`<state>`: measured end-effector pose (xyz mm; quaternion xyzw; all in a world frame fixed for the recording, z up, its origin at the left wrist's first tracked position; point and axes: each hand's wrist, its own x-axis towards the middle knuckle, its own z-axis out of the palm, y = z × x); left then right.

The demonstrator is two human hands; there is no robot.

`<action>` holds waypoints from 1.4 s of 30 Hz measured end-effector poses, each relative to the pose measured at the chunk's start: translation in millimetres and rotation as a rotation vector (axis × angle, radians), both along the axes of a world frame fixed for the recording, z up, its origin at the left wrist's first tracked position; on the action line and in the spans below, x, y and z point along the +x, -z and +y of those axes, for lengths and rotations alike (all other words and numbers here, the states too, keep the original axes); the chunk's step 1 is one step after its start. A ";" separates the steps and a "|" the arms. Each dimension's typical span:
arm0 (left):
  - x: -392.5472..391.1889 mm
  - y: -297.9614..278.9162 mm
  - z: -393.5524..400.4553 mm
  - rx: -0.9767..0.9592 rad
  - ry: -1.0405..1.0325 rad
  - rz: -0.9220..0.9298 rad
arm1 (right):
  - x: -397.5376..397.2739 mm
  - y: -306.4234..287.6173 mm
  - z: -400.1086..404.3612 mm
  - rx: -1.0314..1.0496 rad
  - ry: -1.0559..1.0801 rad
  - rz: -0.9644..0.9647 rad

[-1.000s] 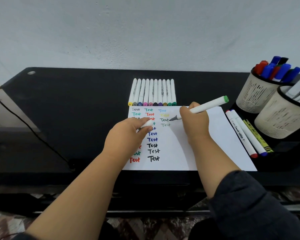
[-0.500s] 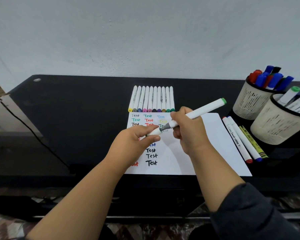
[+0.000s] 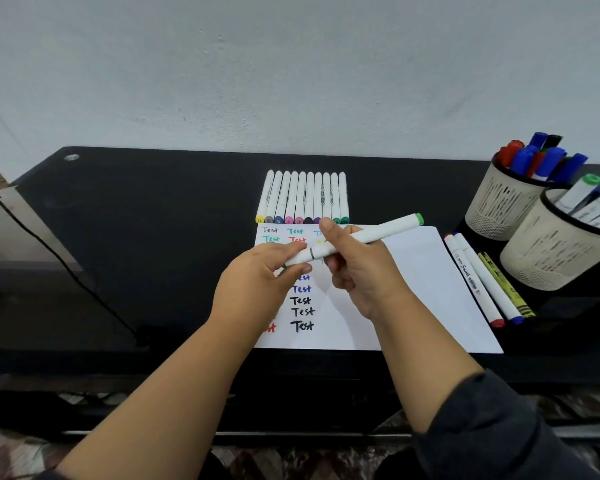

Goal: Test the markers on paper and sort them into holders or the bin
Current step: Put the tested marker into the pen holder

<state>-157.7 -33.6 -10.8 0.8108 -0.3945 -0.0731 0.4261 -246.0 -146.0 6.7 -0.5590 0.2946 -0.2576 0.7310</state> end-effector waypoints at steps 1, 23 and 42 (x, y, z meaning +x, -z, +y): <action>1.1 0.0 0.4 -0.001 -0.007 0.002 | -1.8 -0.5 -1.3 0.009 -0.036 -0.016; 3.7 -6.6 -0.7 0.101 0.037 0.263 | -1.4 4.4 -4.2 -0.022 -0.034 -0.018; -32.5 -43.6 22.3 0.037 -0.016 0.102 | -39.2 -9.2 19.9 -1.457 0.348 0.315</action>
